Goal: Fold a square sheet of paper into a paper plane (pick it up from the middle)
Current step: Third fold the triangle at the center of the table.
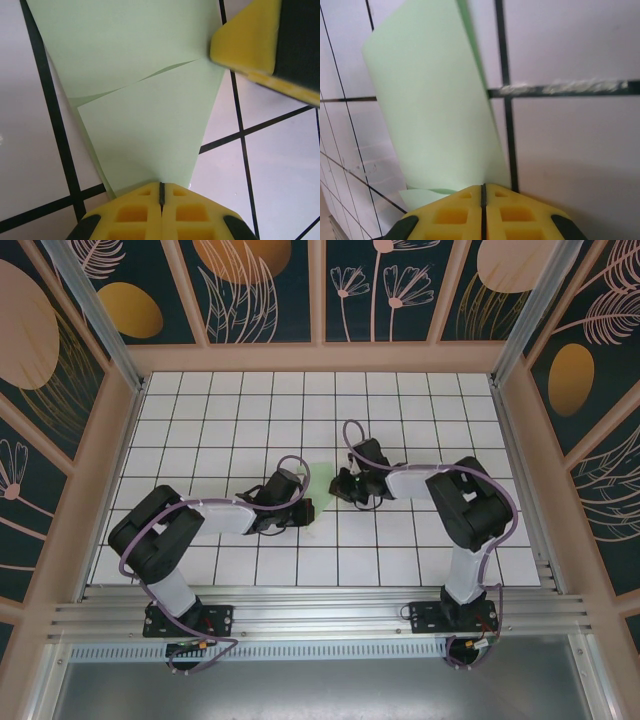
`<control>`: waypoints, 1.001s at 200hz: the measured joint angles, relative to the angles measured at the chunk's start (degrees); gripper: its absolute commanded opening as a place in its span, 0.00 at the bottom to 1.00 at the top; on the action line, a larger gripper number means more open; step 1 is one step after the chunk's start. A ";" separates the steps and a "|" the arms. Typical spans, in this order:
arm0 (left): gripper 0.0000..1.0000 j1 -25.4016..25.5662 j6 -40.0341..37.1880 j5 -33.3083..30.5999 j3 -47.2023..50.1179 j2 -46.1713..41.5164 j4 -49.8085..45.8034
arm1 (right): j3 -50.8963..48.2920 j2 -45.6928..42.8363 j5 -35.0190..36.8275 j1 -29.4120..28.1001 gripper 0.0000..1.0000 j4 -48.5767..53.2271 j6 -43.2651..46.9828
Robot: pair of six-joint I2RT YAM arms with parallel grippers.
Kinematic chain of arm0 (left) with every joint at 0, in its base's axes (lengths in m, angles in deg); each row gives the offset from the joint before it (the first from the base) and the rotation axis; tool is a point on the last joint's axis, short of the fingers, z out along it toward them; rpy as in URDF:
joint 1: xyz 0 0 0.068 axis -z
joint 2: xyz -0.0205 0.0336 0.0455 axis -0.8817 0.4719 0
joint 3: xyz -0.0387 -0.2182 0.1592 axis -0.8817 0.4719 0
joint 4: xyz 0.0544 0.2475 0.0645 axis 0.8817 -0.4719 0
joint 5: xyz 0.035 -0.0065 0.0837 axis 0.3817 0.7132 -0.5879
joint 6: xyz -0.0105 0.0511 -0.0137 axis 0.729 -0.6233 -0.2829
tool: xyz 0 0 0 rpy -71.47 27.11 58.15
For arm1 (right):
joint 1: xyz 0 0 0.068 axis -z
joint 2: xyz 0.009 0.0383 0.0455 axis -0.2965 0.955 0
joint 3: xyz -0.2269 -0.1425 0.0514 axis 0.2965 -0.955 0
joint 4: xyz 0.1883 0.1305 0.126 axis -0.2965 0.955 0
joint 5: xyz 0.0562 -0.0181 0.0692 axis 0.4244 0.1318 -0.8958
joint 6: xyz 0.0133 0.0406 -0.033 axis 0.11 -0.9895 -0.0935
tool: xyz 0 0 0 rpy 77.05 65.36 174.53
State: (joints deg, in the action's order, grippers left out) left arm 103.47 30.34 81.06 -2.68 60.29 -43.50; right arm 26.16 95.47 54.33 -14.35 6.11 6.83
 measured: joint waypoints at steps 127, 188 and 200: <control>0.02 0.00 -0.07 0.11 -0.24 -0.24 -0.55 | -1.05 -2.12 -0.33 -4.79 0.10 -2.56 0.17; 0.09 0.00 -0.04 -1.05 -2.43 -1.84 -5.66 | -1.05 0.31 -0.31 -4.61 0.07 -2.67 0.83; 0.09 -0.07 -0.07 -1.42 -3.56 -1.97 -6.34 | -1.05 0.31 -0.31 -4.61 0.07 -2.64 0.85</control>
State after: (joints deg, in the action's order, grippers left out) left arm 103.40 30.27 79.64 -6.24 58.32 -49.84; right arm 25.11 95.78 54.02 -18.96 3.46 7.68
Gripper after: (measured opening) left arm 0.090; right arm 0.071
